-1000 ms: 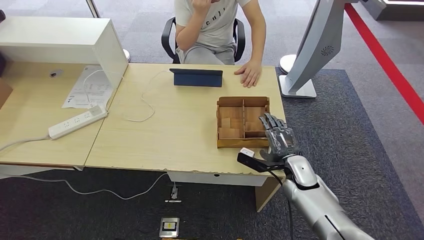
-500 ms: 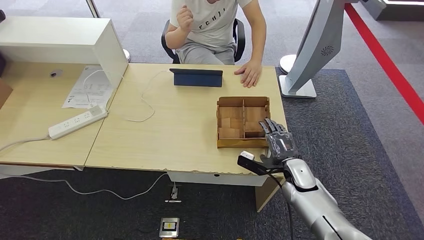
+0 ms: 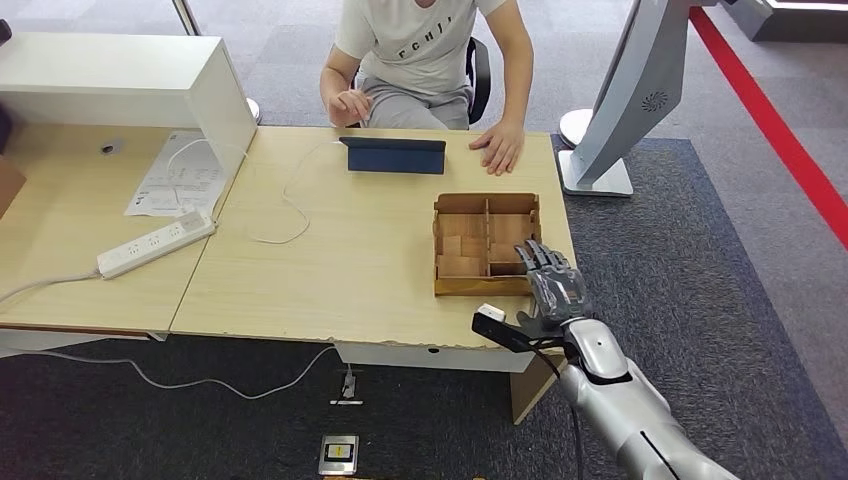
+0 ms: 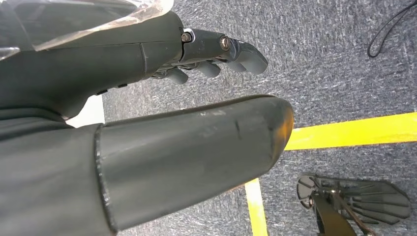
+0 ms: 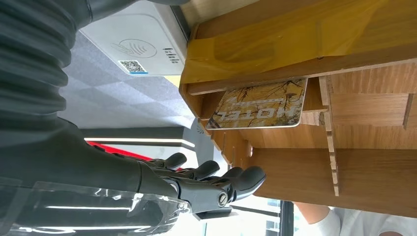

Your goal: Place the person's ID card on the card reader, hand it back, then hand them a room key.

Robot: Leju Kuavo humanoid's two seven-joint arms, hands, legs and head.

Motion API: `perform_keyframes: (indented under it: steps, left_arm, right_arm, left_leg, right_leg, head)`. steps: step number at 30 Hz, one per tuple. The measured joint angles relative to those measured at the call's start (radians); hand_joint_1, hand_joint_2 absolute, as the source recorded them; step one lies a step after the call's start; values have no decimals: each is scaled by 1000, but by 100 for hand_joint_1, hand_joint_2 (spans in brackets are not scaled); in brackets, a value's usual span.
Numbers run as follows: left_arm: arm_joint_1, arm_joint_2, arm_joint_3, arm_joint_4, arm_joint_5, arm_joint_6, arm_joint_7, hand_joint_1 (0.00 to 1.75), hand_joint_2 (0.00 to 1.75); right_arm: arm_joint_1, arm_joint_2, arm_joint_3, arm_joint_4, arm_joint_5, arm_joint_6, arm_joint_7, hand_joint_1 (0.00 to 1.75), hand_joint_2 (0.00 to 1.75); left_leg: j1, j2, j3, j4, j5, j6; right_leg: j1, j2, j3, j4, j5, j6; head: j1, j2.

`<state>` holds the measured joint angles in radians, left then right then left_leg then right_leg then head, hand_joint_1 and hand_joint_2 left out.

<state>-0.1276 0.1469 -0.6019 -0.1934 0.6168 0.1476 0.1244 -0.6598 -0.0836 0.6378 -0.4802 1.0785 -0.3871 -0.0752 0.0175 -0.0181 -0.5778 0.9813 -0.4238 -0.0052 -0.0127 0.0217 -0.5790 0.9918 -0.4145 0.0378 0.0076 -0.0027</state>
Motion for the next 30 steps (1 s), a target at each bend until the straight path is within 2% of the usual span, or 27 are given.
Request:
perform_keyframes:
  steps: [11,30]
  left_arm:
    - [0,0,0,0,0,0,0,0,0]
    - [0,0,-13,0,0,-1,9,0,0]
  right_arm:
    - [-1,1,0,3,1,-2,-1,0,175]
    - [-16,43,0,64,11,-9,-3,0,175]
  left_leg:
    - [0,0,0,0,0,0]
    - [0,0,0,0,0,0]
  right_leg:
    - [0,0,0,0,0,0]
    - [0,0,0,0,0,0]
  head:
    - [0,0]
    - [0,0]
